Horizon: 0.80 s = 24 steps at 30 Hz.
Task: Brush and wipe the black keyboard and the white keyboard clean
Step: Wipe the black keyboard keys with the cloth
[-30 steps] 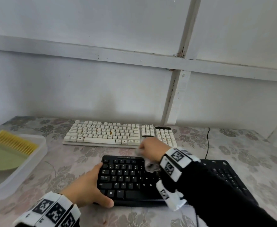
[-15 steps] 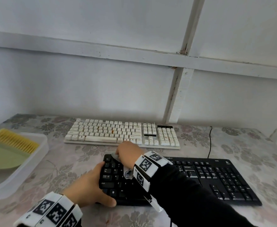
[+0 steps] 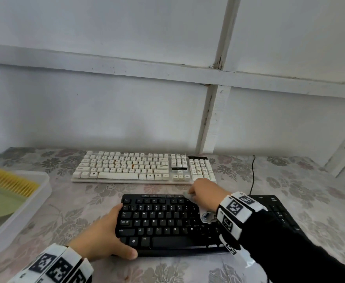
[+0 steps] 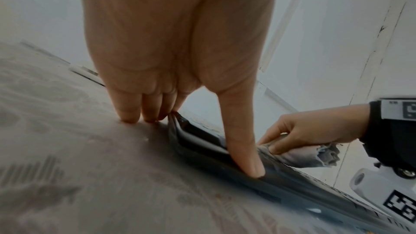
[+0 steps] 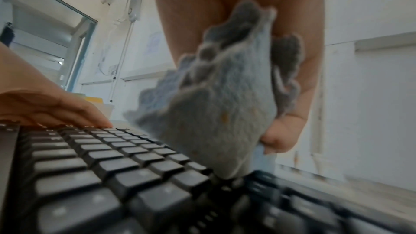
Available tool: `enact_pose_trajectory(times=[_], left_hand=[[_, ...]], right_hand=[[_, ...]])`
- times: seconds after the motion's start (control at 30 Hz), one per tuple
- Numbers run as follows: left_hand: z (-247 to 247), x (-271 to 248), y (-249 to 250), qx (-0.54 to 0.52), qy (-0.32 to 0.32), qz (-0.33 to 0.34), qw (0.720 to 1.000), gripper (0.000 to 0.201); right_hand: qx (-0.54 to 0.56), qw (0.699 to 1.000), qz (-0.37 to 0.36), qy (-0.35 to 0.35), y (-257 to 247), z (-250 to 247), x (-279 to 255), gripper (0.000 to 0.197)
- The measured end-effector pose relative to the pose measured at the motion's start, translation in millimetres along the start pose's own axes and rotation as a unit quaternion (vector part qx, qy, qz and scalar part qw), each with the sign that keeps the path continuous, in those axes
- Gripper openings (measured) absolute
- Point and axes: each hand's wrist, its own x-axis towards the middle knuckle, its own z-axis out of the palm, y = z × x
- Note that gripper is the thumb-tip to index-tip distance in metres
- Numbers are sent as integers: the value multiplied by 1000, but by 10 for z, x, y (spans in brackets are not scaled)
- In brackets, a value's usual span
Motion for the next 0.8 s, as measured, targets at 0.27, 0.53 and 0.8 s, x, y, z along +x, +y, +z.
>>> enact_pose_trajectory(times=[0.27,0.53,0.8], left_hand=[[-1,12,-15,-17,-15,-5,1000,136],[-3,50,-44,-17,-8,-17,1000,123],[-27,32,-24,-34,-15,3,999,128]], right_hand=[[-51,995,83,-10,554,-133,-142,32],[-59,989,137,4,820,-361,-274,31],[1,999,33,11,798,-205,-409,34]])
